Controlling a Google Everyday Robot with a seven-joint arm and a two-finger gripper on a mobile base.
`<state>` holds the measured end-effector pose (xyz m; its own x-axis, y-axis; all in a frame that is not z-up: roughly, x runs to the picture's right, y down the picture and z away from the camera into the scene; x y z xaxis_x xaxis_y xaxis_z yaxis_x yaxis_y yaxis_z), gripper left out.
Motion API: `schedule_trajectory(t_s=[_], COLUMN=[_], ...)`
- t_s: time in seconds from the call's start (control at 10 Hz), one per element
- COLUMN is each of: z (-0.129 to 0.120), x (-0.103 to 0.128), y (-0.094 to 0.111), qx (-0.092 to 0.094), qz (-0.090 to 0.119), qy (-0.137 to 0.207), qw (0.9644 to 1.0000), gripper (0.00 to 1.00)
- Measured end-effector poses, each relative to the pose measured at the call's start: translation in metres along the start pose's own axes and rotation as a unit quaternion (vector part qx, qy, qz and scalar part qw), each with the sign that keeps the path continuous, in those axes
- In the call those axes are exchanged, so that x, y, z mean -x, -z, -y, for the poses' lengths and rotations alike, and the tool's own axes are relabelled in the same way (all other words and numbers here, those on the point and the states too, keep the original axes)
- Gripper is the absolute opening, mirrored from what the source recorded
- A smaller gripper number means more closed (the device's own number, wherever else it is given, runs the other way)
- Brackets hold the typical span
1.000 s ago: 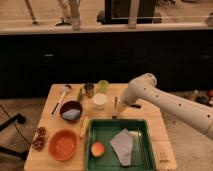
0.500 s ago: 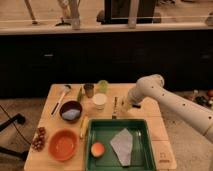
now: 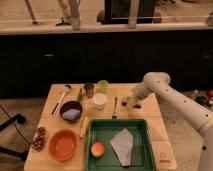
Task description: Place eraser in red bowl
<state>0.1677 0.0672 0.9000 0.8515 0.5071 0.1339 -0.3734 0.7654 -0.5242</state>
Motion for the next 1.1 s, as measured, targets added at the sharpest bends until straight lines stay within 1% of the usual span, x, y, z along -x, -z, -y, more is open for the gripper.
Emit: schedule_trajectory(t_s=[0.2,0.4,0.6,0.8,1.1], z=[0.004,0.010,0.019,0.025,0.032], x=[-0.004,-0.010,-0.019,-0.023,-0.040], y=[-0.007,-0.009,-0.012,-0.016,-0.022], qx=[-0.005,-0.016,-0.029,-0.031,-0.025], qz=[-0.006,-0.012,-0.022,-0.030,-0.045], qy=[0.019,0.024,0.019,0.014,0.001], qw=[0.9998,0.9995,0.9992,0.9990,0.9987], gripper=[0.80,0.80,0.80,0.80,0.80])
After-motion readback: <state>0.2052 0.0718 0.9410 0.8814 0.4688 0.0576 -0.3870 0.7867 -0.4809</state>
